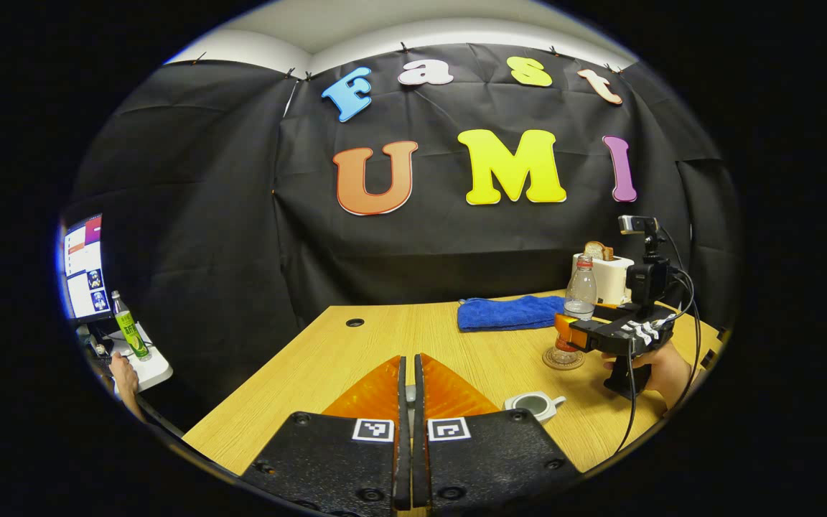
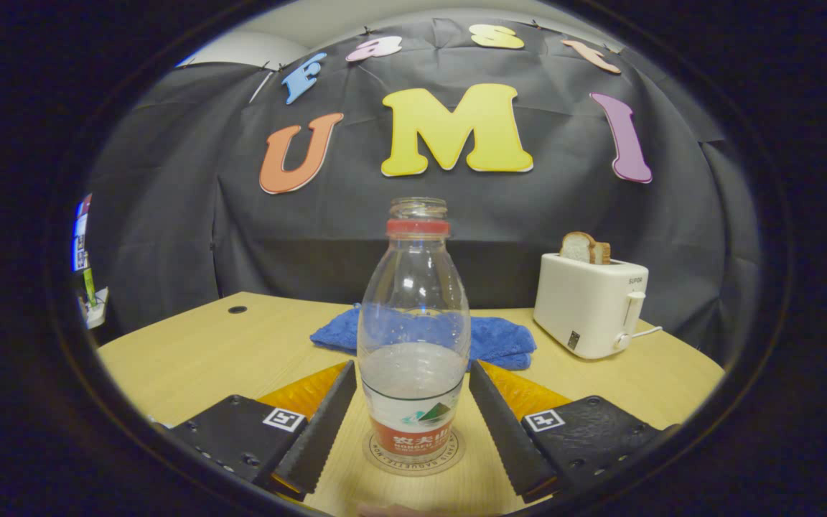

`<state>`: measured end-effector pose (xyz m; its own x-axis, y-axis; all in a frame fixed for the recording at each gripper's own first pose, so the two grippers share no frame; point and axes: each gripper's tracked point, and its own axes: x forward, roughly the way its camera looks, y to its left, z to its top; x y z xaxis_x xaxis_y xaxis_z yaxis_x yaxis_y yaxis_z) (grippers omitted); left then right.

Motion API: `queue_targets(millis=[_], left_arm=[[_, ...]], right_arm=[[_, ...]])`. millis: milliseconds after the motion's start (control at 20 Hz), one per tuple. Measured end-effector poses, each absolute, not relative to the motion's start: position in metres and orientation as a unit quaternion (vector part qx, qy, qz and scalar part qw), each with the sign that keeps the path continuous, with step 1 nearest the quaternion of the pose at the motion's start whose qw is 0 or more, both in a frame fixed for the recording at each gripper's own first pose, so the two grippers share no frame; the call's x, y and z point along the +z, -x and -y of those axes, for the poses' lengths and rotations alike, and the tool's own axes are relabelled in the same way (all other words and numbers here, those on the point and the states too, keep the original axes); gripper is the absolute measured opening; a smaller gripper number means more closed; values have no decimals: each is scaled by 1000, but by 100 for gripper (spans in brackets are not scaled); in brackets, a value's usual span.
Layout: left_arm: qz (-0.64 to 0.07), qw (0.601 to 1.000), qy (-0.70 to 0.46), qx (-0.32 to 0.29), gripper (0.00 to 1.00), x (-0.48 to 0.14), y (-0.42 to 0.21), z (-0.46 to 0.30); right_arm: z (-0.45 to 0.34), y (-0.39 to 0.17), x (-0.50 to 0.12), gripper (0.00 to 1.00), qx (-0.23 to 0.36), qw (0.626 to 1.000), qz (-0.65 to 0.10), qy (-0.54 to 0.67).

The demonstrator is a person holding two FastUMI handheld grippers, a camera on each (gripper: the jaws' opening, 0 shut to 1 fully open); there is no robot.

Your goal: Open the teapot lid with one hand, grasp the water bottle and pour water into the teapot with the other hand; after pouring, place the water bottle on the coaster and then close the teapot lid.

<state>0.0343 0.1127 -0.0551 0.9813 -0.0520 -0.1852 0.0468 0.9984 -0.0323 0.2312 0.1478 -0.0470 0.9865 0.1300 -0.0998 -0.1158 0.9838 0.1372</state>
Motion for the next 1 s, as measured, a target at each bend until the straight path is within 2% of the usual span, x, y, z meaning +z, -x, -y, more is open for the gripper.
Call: queue_targets(millis=[400, 700, 1000], left_arm=[[-106, 993, 33, -47, 3, -59, -37, -98], [-96, 982, 89, -134, 4, -53, -37, -43], [-89, 985, 60, -131, 4, -58, -43, -17]], right_arm=[[-129, -193, -28, 95, 60, 996, -24, -69], [-110, -137, -36, 95, 62, 997, -15, -49], [-79, -94, -43, 94, 55, 998, -15, -33]])
